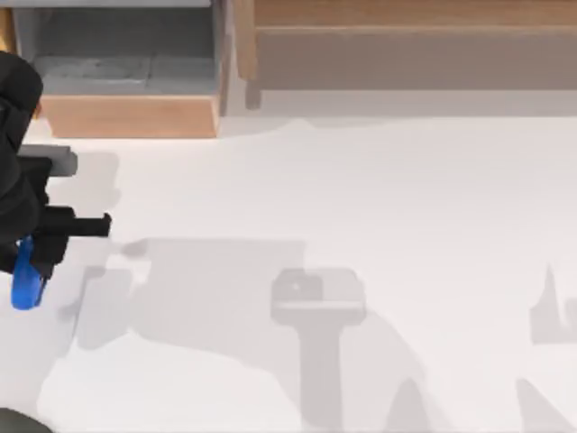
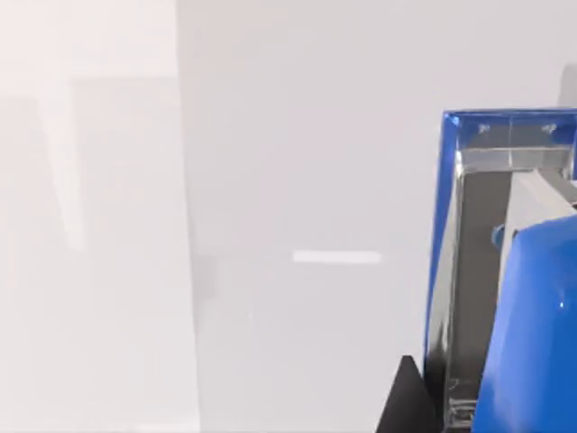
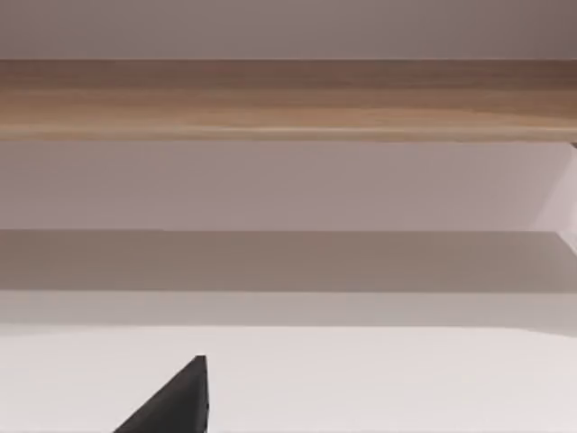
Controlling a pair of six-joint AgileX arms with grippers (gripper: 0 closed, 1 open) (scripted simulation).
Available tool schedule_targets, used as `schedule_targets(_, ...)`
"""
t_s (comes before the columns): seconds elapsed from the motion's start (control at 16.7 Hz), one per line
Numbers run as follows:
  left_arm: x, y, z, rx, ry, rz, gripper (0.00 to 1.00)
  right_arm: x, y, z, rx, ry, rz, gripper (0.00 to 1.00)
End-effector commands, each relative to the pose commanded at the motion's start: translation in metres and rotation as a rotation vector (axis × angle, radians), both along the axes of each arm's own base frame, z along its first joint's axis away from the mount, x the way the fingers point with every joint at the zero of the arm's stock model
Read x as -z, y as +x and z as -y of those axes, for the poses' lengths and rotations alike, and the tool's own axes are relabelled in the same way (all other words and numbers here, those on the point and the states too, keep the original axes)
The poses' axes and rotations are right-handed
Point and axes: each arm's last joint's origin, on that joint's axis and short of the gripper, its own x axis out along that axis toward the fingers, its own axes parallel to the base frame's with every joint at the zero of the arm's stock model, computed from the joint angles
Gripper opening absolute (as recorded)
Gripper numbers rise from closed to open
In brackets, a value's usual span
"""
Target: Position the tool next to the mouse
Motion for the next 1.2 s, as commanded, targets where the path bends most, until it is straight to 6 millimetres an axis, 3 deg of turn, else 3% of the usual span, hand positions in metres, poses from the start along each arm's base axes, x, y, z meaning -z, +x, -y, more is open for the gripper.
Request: schedule_targets(1.2,0.016,-0.002,-0.003,0.021,0.097,-0.042,0.00,0.000,0.000,0.000,0.000,0.000,0.000,1.00)
